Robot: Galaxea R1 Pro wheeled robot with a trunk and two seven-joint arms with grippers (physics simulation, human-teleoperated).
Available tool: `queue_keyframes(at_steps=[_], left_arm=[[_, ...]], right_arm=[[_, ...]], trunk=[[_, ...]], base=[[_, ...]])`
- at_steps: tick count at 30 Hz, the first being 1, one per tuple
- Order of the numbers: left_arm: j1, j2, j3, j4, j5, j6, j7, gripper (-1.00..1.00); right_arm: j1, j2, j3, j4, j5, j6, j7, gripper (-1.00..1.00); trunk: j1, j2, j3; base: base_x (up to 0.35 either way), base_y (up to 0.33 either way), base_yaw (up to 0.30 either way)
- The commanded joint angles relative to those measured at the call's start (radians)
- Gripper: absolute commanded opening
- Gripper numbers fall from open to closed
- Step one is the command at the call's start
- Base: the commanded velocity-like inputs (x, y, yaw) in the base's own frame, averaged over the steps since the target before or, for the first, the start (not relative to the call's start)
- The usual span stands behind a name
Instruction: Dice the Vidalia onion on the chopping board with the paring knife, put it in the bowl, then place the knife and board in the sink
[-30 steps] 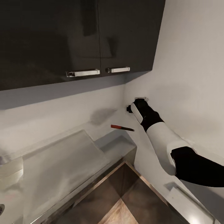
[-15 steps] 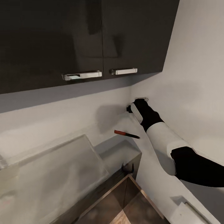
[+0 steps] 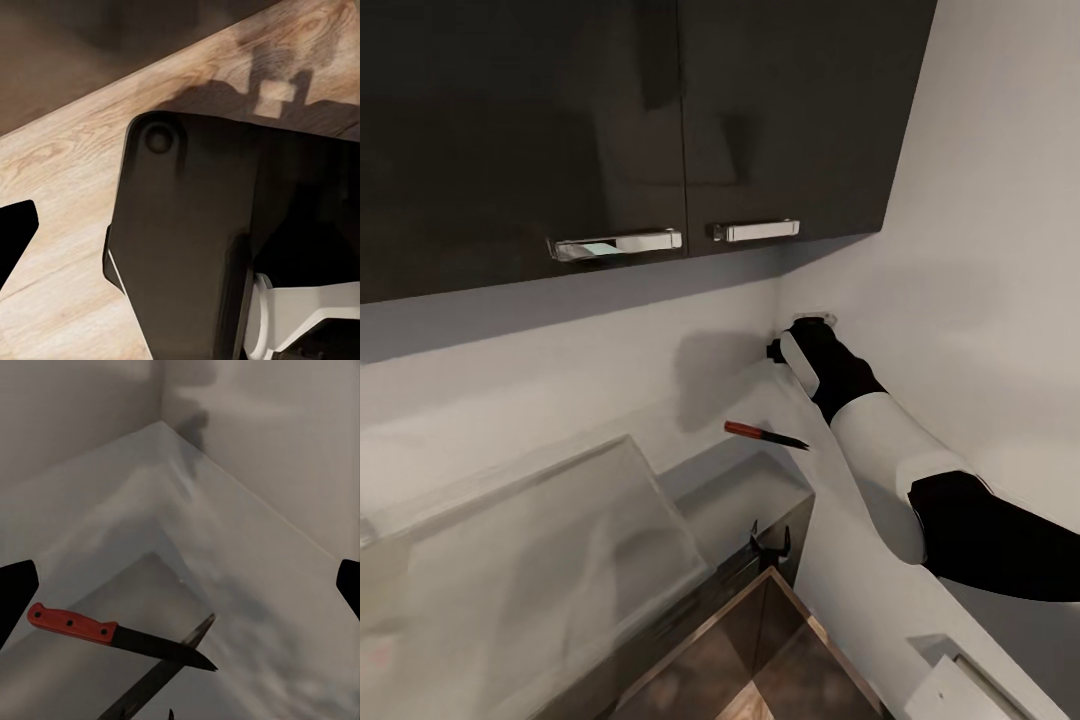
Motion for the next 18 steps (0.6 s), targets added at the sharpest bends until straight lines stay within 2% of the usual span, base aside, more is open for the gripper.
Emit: queue_keyframes(at_steps=[1,18], left_arm=[[0.0,-0.001,0.006,-0.002,-0.002,-0.001,-0.006,1.0],[0.0,-0.001,0.006,-0.002,-0.002,-0.001,-0.006,1.0]], right_arm=[[-0.001,0.0,0.003,0.0,-0.01,0.002,-0.01,1.0],[-0.001,0.0,0.003,0.0,-0.011,0.002,-0.01,1.0]], trunk=[[0.001,-0.002,-0.002],[0.001,-0.002,-0.004]], base=[[0.0,0.0,0.0],[0.0,0.0,0.0]])
